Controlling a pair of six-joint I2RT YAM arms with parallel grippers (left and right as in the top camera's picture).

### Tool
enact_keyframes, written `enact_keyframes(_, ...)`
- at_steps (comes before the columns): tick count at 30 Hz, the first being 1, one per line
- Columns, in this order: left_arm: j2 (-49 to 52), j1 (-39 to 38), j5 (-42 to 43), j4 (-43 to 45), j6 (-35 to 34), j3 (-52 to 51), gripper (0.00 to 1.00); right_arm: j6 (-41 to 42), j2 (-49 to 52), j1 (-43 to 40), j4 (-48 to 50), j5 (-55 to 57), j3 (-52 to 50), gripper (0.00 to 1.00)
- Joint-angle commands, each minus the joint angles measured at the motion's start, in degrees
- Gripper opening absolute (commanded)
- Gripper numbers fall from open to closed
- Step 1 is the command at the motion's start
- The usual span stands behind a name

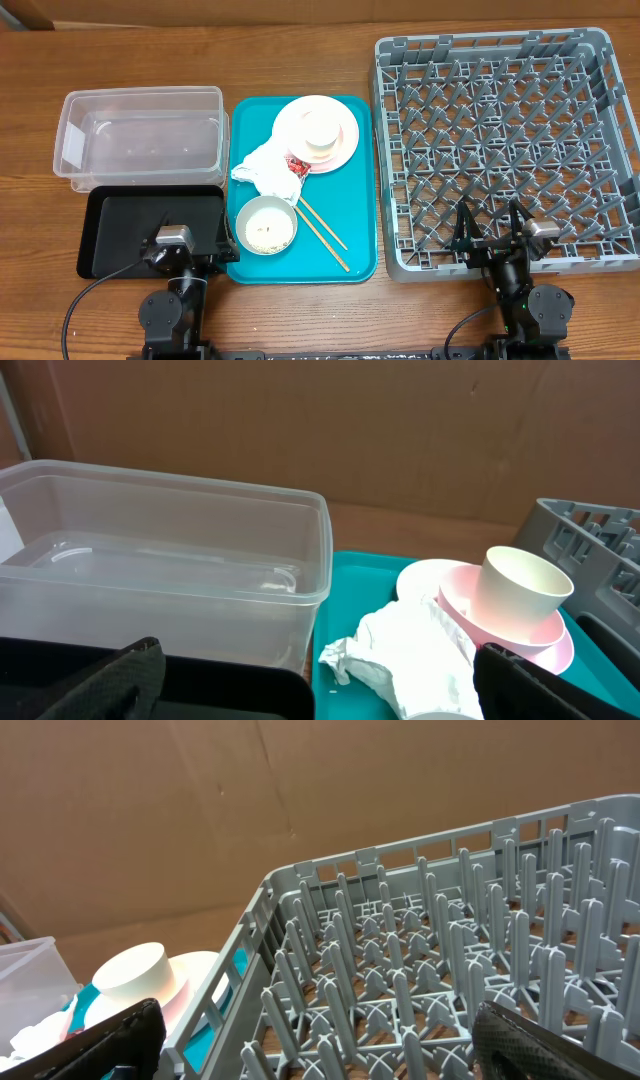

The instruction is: Sort waste into correct bins and load items into the dishwasher

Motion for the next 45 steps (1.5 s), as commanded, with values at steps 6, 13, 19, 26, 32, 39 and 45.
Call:
enact_keyframes(6, -0.5, -0.4, -0.4, 0.0, 1.1, -0.3, 1.0, 0.2, 0.1, -0.1, 0.3, 0.2, -0.6, 1.0)
enact_keyframes(13, -0.5, -0.4, -0.4, 0.0, 1.1, -0.3, 1.0, 0.2, 0.1, -0.1, 0.3, 0.2, -0.6, 1.0)
enact_keyframes(19, -0.5, -0.4, -0.4, 0.0, 1.1, -0.3, 1.0, 0.2, 0.1, -0.1, 0.3, 0.2, -0.6, 1.0)
enact_keyframes(26, -0.5, -0.4, -0.4, 0.0, 1.1, -0.3, 1.0, 0.2, 0.1, -0.1, 0.3, 0.1, -0.6, 1.0)
enact_keyframes(32, -0.5, -0.4, -0.4, 0.0, 1.1, -0.3, 1.0, 0.2, 0.1, -0.1, 0.3, 0.2, -0.6, 1.0)
enact_keyframes(39, -0.5, -0.4, -0.4, 0.0, 1.1, -0.3, 1.0, 0.2, 0.1, -0.1, 0.3, 0.1, -0.6, 1.0)
enact_keyframes(45, -0.5, -0.4, -0.4, 0.0, 1.1, -0.3, 1.0, 0.2, 0.1, -0.1, 0.3, 0.2, -0.6, 1.0)
